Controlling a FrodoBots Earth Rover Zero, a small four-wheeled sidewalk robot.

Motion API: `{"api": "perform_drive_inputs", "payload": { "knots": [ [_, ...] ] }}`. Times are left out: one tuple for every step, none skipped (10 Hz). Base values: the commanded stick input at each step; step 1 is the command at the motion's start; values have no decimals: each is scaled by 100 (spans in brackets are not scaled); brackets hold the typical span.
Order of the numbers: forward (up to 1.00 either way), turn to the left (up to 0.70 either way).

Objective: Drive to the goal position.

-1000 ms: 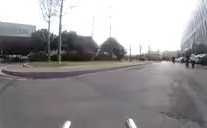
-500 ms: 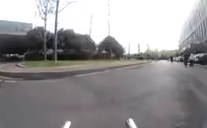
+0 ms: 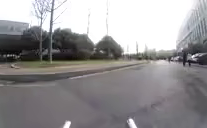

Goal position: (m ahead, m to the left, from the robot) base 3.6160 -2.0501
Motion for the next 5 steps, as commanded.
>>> {"api": "perform_drive_inputs", "payload": {
  "knots": [
    [70, -14],
    [70, -14],
    [70, -14],
    [70, -14],
    [70, -14]
  ]
}}
